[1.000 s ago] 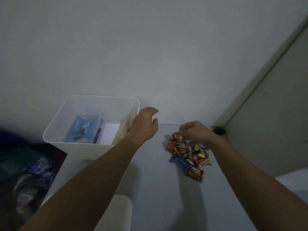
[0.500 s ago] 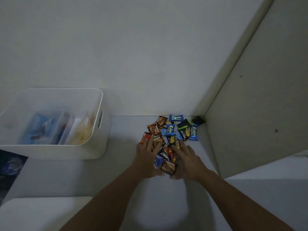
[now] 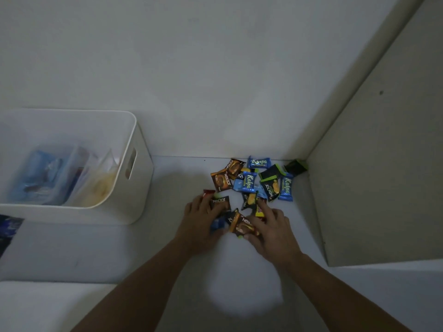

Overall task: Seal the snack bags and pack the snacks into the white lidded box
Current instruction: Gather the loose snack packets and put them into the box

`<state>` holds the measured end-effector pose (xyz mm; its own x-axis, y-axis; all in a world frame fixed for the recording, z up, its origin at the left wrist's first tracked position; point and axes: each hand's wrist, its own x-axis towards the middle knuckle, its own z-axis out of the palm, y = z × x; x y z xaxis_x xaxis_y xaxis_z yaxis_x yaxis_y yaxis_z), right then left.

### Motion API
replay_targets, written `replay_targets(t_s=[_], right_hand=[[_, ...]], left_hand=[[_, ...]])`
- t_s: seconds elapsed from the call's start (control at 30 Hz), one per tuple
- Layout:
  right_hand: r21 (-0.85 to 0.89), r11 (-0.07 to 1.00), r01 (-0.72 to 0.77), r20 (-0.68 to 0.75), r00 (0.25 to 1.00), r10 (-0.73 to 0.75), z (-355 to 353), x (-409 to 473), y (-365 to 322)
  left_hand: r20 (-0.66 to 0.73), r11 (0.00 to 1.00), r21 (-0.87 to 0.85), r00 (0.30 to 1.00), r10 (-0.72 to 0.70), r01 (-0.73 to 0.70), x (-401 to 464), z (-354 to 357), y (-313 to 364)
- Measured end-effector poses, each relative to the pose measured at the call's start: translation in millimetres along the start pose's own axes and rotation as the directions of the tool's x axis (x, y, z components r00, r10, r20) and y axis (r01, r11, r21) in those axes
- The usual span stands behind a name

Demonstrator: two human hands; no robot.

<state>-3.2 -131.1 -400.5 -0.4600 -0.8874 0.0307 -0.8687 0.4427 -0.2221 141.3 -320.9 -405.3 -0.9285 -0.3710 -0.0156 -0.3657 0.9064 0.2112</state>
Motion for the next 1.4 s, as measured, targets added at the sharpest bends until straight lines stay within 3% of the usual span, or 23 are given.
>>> replay_targets(t_s=[0.23, 0.4, 0.67, 0.83, 1.0, 1.2, 1.4], right_hand=[[0.287, 0.957, -0.041, -0.094, 0.993, 0.071, 5.7, 1.7, -11.7], [0.468, 0.877, -0.108, -0.104, 0.979, 0.176, 0.3, -0.3, -13.8], [0.517, 0.841, -0.158, -0.099, 0.965, 0.242, -48.4, 5.9, -22.8], [0.516, 0.851, -0.096, -0.156, 0.967, 0.204, -96.8, 32.8, -42.4], [0.523, 0.852, 0.017, -0.262, 0.955, 0.142, -159.3, 75.9, -94.5], [0.502, 0.854, 0.133, -0.254, 0.967, -0.001, -203.8, 135.9, -191.2], [0.476, 0.863, 0.170, -0.164, 0.981, -0.102, -194.2, 186.7, -281.0]], left_hand=[[-0.206, 0.977, -0.209, 0.976, -0.076, 0.032, 0.9, 7.8, 12.0], [-0.200, 0.945, -0.323, 0.973, -0.117, 0.048, 7.8, -2.6, 15.4], [-0.200, 0.905, -0.418, 0.964, -0.175, 0.077, -5.5, -47.8, 27.3], [-0.291, 0.932, -0.361, 0.945, -0.152, 0.038, -5.7, -102.8, 21.0], [-0.454, 0.904, -0.426, 0.870, -0.192, -0.023, -12.2, -171.2, -4.4], [-0.510, 0.901, -0.411, 0.785, -0.351, 0.136, -43.0, -244.2, -69.3], [-0.455, 0.851, -0.404, 0.733, -0.506, 0.337, -79.9, -272.2, -144.3]])
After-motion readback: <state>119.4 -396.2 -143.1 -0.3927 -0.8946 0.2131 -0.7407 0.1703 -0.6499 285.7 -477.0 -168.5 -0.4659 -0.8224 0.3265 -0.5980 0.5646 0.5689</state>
